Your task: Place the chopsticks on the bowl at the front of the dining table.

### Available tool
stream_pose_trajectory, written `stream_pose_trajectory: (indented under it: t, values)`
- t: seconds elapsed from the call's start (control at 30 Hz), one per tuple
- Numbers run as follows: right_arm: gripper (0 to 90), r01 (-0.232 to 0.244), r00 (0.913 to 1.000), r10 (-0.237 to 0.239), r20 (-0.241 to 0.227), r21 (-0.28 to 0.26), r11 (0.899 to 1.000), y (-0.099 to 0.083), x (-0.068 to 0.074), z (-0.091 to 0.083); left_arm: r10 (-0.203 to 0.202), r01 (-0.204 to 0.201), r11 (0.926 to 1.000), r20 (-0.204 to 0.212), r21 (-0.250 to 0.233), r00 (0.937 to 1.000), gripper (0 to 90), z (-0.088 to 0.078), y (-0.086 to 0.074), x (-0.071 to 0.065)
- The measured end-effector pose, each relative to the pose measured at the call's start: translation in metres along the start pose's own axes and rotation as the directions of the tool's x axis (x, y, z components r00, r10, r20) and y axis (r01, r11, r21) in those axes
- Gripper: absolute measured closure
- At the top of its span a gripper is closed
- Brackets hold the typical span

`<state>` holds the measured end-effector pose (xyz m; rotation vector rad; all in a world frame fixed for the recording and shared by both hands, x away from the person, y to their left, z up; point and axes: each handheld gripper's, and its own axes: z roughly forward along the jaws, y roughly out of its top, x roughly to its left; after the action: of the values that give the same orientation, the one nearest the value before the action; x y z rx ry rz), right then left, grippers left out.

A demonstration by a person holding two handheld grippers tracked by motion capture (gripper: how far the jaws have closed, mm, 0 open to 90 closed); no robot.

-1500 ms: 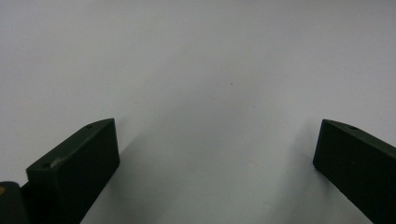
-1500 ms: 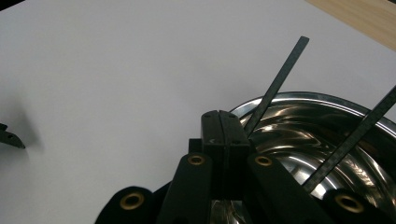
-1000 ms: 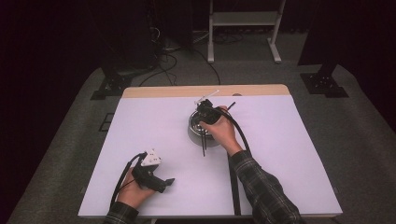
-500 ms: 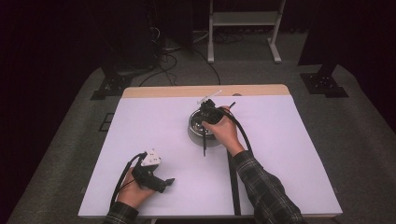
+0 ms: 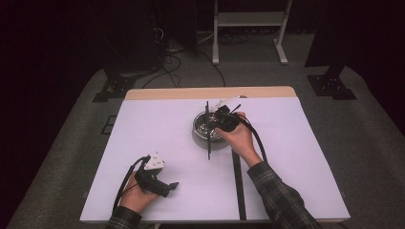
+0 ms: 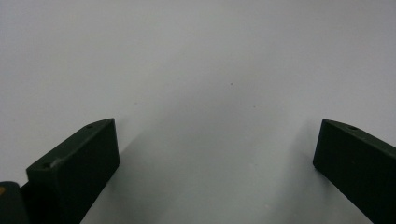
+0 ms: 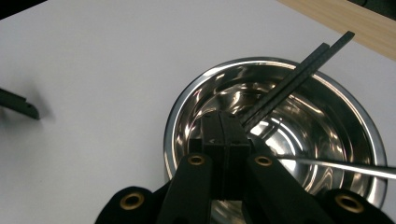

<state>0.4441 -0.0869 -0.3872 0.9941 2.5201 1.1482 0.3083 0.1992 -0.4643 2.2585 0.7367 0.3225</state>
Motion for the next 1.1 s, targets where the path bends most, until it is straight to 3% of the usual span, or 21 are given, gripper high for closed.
stream_pose_trajectory:
  t: [0.53, 1.1]
  values:
    - [89.7, 0.075, 0.9953, -0.075, -0.061, 0.003, 0.997, -0.045, 0.038, -0.042, 0.004, -0.004, 1.0000, -0.002, -0.001, 1.0000, 0.0, 0.000, 0.000, 0.000]
    - [89.7, 0.137, 0.9837, -0.132, -0.122, 0.034, 0.990, -0.068, 0.066, -0.049, 0.000, 0.000, 1.0000, -0.002, -0.002, 1.0000, 0.0, 0.000, 0.000, 0.000]
